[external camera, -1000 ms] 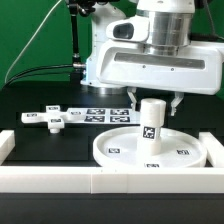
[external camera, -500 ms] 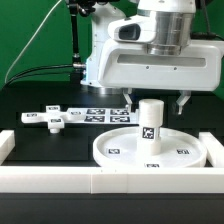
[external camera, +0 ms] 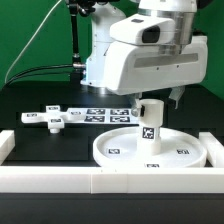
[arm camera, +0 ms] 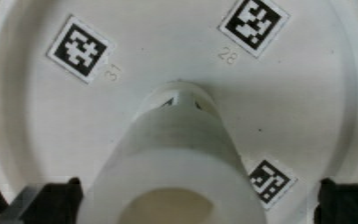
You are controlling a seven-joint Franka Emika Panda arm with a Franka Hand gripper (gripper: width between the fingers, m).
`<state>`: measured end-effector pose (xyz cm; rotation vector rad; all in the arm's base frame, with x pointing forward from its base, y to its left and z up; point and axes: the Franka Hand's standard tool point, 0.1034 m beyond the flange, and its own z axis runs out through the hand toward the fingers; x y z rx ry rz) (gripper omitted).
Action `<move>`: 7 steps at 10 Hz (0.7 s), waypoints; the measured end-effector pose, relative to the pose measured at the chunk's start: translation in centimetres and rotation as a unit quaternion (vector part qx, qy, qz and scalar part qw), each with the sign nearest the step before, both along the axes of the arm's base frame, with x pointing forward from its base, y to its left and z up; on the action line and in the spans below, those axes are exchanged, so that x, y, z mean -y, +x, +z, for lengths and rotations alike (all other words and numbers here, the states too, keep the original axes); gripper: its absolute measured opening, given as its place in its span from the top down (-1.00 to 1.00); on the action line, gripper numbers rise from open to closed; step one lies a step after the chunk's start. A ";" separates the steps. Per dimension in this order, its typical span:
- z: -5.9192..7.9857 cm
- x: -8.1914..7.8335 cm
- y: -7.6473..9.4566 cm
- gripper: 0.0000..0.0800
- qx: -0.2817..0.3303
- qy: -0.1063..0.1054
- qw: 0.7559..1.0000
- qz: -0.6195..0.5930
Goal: Assemble round table
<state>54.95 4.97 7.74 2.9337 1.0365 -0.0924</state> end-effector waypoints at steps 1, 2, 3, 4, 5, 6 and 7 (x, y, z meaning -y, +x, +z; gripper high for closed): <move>0.2 -0.3 0.2 -0.62 -0.004 0.000 0.997 0.072; 0.2 -0.4 0.2 -0.62 -0.004 0.001 0.996 0.095; 0.2 -0.3 0.2 -0.62 -0.007 0.003 0.991 0.136; 0.1 -0.2 0.2 -0.62 -0.009 0.004 0.986 0.169; 0.1 0.0 0.2 -0.62 -0.010 0.005 0.982 0.189; 0.1 0.3 0.2 -0.62 -0.012 0.007 0.973 0.230; 0.1 0.6 0.2 -0.62 -0.014 0.009 0.966 0.259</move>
Offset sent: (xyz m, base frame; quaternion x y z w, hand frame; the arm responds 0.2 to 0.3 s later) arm -0.0008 -0.0009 -0.0016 0.0024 0.0044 -0.1916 0.9815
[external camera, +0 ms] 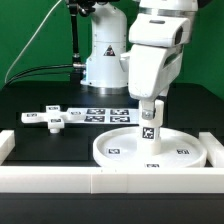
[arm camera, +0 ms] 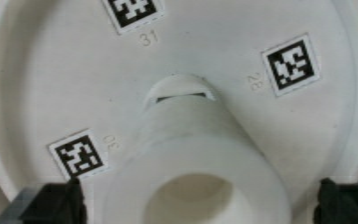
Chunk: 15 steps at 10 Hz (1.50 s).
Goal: Assemble round table
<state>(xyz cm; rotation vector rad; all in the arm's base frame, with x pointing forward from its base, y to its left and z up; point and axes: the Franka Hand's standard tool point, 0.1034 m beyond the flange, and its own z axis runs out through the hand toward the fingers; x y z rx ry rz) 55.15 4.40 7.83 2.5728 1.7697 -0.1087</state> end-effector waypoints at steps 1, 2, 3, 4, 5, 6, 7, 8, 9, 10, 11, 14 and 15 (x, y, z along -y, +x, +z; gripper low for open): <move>0.0 0.2 0.0 -0.62 -0.001 0.001 1.000 0.016; 0.0 0.4 0.0 -0.30 -0.002 0.002 0.999 0.035; 0.0 0.4 0.0 -0.30 -0.002 0.002 0.999 0.033; 0.0 0.4 0.0 -0.01 -0.002 0.002 0.999 0.033; 0.0 0.4 0.0 -0.02 -0.002 0.002 1.000 0.030; 0.0 0.5 0.0 -0.02 -0.001 0.001 1.000 0.013; 0.0 0.7 0.0 -0.02 -0.001 0.001 1.000 -0.023; 0.0 0.6 0.0 -0.02 -0.001 -0.001 0.998 -0.070; 0.0 0.5 -0.2 -0.02 -0.006 -0.002 0.991 -0.136; 0.0 0.4 -0.3 -0.02 -0.010 -0.003 0.983 -0.184; 0.0 0.2 -0.3 -0.02 -0.010 -0.006 0.976 -0.219; 0.0 0.2 -0.3 -0.02 -0.005 -0.014 0.946 -0.325; 0.0 0.2 -0.3 -0.02 -0.003 -0.015 0.935 -0.354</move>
Offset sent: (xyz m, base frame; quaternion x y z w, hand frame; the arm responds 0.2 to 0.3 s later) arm 0.0000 0.0000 0.0000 0.0000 0.0000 0.0000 1.0000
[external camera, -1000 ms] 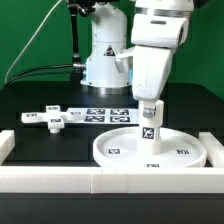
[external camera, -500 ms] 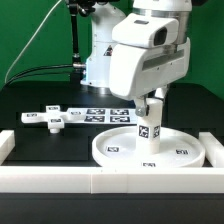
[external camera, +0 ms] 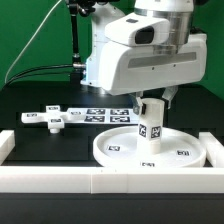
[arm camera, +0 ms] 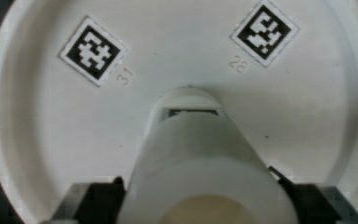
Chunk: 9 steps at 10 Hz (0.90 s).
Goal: Assemble round table
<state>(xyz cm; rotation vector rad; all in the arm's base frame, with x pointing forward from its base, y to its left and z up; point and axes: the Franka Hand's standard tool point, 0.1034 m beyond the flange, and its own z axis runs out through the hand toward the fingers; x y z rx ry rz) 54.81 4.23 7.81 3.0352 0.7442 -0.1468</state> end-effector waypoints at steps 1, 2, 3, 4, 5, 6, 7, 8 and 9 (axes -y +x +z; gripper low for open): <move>0.0 0.0 0.0 -0.02 0.001 -0.003 0.999 -0.034; 0.0 0.1 0.0 -0.02 0.002 0.000 0.996 -0.088; 0.0 0.3 -0.1 -0.02 0.001 0.004 0.988 -0.157; 0.0 0.2 -0.1 -0.02 0.001 0.005 0.978 -0.207; 0.0 0.1 -0.2 -0.02 -0.001 0.003 0.972 -0.236; 0.0 0.1 -0.2 -0.02 -0.004 0.006 0.952 -0.307; -0.1 0.2 -0.2 -0.02 -0.009 0.011 0.930 -0.368; -0.1 0.3 -0.3 -0.02 -0.010 0.013 0.914 -0.405; -0.1 0.2 -0.2 -0.02 -0.010 0.011 0.904 -0.427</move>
Offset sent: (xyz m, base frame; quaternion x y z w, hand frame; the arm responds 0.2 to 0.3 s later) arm -0.0105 -0.0094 0.0004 0.0295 0.0095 0.3324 0.9426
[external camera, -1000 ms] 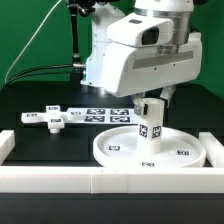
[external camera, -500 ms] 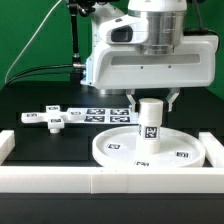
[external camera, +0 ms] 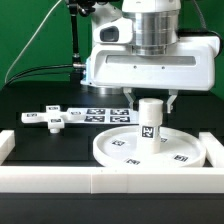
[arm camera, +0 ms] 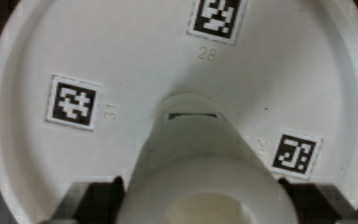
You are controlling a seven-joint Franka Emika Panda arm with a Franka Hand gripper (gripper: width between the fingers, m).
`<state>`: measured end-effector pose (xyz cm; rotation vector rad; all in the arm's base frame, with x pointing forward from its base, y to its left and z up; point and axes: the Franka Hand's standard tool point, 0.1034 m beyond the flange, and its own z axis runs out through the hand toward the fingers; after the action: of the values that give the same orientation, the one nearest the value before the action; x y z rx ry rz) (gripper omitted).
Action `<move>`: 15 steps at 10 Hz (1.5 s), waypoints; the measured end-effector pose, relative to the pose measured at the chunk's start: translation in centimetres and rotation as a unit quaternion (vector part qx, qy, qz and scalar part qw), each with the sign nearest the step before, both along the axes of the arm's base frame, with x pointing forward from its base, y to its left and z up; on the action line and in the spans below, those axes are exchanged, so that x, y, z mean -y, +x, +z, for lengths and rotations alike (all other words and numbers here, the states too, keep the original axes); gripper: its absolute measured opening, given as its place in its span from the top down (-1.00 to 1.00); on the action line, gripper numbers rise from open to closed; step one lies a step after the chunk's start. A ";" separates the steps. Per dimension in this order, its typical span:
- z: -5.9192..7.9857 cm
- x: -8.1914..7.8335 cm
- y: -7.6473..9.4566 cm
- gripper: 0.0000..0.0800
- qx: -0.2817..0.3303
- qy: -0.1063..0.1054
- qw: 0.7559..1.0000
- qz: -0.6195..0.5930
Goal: Assemble round table
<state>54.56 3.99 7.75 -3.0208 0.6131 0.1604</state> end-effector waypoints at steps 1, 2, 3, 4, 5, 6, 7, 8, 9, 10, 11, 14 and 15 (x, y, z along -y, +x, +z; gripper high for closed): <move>0.0 0.0 0.0 -0.02 -0.001 -0.002 1.000 -0.023; 0.1 -0.1 0.1 -0.02 -0.002 -0.004 0.999 -0.051; 0.1 -0.1 0.1 -0.02 -0.003 -0.006 0.996 -0.084; 0.1 0.0 0.2 -0.02 -0.009 0.001 0.989 -0.148; 0.0 0.0 0.2 -0.02 -0.016 0.012 0.978 -0.210; 0.0 0.0 0.3 -0.02 -0.017 0.016 0.961 -0.276; 0.1 -0.1 0.4 -0.02 -0.021 0.016 0.943 -0.332; 0.2 -0.1 0.5 -0.02 -0.021 0.016 0.932 -0.362; 0.2 -0.1 0.5 -0.02 -0.024 0.016 0.925 -0.379; 0.1 -0.3 0.5 -0.22 -0.026 0.016 0.920 -0.391; 0.1 -0.3 0.5 -0.53 -0.025 0.017 0.923 -0.384; 2.2 -1.1 0.5 -0.62 -0.004 0.010 0.961 -0.275; 2.9 -1.0 0.1 -0.62 0.006 0.017 0.975 -0.222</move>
Offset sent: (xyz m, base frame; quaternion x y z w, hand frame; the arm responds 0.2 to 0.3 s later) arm -0.0010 -0.0049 -0.0012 0.0278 -0.0186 0.3100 0.9501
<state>54.62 4.97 10.65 -2.7595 1.2447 0.1280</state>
